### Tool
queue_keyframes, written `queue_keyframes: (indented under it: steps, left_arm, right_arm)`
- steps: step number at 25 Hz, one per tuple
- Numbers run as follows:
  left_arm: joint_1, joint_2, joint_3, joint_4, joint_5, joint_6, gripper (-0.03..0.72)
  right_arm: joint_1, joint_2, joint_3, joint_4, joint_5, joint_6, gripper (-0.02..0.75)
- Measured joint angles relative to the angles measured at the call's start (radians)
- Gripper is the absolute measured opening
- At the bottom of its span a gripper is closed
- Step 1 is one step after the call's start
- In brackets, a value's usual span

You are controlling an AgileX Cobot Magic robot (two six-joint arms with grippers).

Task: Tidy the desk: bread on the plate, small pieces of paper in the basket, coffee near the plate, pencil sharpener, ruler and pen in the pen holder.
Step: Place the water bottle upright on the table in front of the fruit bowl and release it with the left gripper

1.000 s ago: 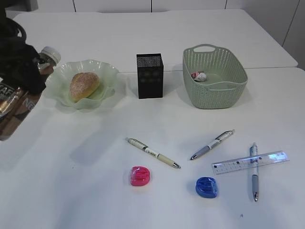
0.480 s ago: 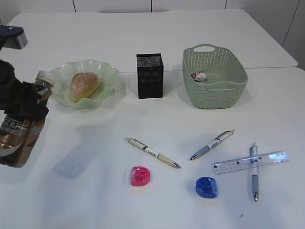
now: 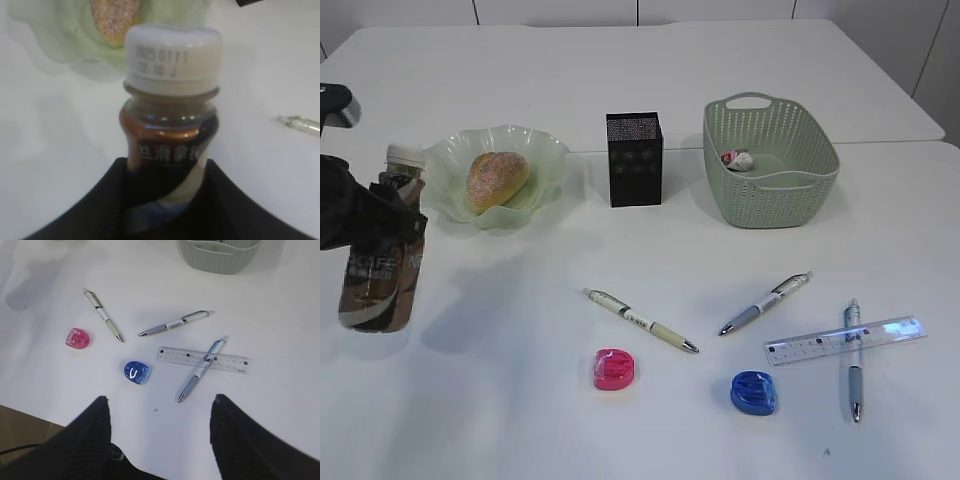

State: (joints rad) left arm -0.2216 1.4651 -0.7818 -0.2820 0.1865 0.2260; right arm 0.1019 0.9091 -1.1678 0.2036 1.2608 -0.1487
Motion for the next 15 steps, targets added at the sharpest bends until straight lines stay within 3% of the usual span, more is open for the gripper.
queue_keyframes:
  steps: [15]
  left_arm:
    - [0.000, -0.002, 0.191, -0.043, -0.496, -0.021, 0.274]
  right_arm:
    - [0.000, 0.000, 0.000, 0.019, 0.000, -0.002, 0.493]
